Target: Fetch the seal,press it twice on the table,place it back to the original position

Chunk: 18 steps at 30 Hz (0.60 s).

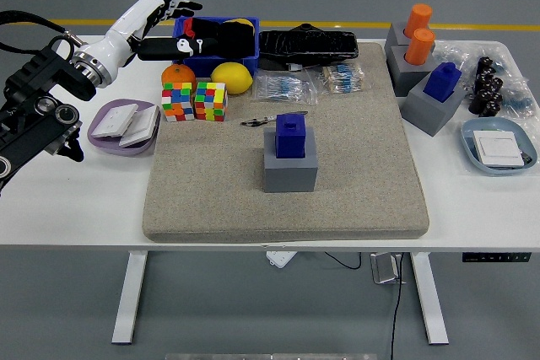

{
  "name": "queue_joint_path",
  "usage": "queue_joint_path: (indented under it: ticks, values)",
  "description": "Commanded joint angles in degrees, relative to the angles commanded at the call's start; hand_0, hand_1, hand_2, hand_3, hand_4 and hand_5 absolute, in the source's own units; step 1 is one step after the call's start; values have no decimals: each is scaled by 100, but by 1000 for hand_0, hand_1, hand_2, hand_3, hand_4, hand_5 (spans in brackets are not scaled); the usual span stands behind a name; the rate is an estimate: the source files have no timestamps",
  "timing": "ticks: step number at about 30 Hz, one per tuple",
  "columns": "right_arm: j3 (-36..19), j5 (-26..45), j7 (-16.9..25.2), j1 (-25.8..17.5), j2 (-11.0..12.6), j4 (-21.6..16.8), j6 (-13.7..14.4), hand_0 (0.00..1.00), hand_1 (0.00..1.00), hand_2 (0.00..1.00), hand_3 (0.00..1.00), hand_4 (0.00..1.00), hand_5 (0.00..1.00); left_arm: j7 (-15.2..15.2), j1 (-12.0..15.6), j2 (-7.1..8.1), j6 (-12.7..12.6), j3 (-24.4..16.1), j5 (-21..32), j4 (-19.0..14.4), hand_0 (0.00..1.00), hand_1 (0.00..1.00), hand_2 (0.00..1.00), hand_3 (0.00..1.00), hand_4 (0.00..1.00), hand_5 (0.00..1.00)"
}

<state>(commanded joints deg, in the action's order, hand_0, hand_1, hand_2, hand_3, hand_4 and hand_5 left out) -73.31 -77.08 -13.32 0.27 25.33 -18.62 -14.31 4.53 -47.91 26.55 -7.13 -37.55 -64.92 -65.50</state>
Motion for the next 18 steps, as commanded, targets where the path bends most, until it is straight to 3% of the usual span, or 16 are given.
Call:
queue_joint_path:
  ticks: [4, 5, 10, 11, 16, 18]
  values:
    - [16, -3, 3, -6, -4, -10, -3, 842, 777, 780, 749, 819, 518, -18, 20, -40, 18, 124, -109, -45, 825, 793, 759, 842, 996, 306]
    - [31, 0, 2, -10, -6, -11, -7, 842, 778, 780, 751, 823, 517, -34, 26, -67, 23, 211, -184, -55, 825, 746, 745, 839, 998, 202]
    - [51, -2, 8, -13, -16, -16, -15, 842, 778, 780, 751, 823, 517, -93, 8, -152, 52, 510, -281, -14, 825, 746, 745, 839, 998, 202]
    - [55, -1, 8, -12, -16, -18, -16, 842, 778, 781, 750, 824, 518, -96, 4, -159, 56, 544, -282, -12, 820, 684, 677, 835, 998, 154]
    - [93, 6, 10, -7, -2, -42, -26, 842, 778, 781, 750, 824, 518, -134, 2, -249, 90, 771, -311, 13, 820, 684, 677, 835, 998, 154]
    - [80, 7, 9, -5, -8, -39, -30, 843, 778, 781, 750, 829, 518, -167, 15, -349, 103, 829, -381, 57, 821, 666, 672, 831, 998, 107]
